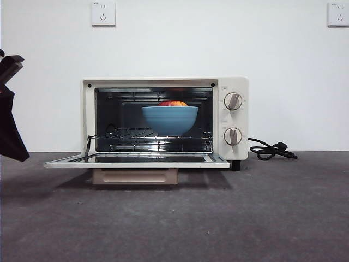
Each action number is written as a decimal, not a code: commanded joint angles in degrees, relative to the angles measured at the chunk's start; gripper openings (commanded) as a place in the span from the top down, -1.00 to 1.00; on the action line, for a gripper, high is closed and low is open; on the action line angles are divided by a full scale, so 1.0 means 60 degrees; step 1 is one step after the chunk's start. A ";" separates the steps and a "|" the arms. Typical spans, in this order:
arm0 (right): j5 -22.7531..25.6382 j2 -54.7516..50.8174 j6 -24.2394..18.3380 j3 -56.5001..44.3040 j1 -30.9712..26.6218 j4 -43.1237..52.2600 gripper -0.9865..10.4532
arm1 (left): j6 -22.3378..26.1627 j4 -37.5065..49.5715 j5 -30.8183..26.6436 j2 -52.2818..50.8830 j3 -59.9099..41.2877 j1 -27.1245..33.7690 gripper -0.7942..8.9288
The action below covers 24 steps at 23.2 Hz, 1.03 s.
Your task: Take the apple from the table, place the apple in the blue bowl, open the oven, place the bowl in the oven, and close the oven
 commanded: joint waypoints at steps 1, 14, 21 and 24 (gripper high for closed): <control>-0.0004 -0.0714 -0.0113 -0.1530 0.0004 0.0601 0.85 | -0.0747 0.0455 0.0040 0.0095 -0.0069 0.0153 0.85; -0.2670 -0.3366 0.1384 -0.6583 0.0015 0.3085 0.85 | -0.1698 0.1384 -0.0248 0.1220 -0.0069 0.0280 0.85; -0.2681 -0.3741 0.1530 -0.6699 0.0015 0.3060 0.85 | -0.2871 0.2747 0.0157 0.2568 -0.0051 0.0280 0.85; -0.2685 -0.3741 0.1534 -0.6699 0.0015 0.3056 0.85 | -0.3719 0.3311 0.0157 0.2714 -0.0051 0.0270 0.85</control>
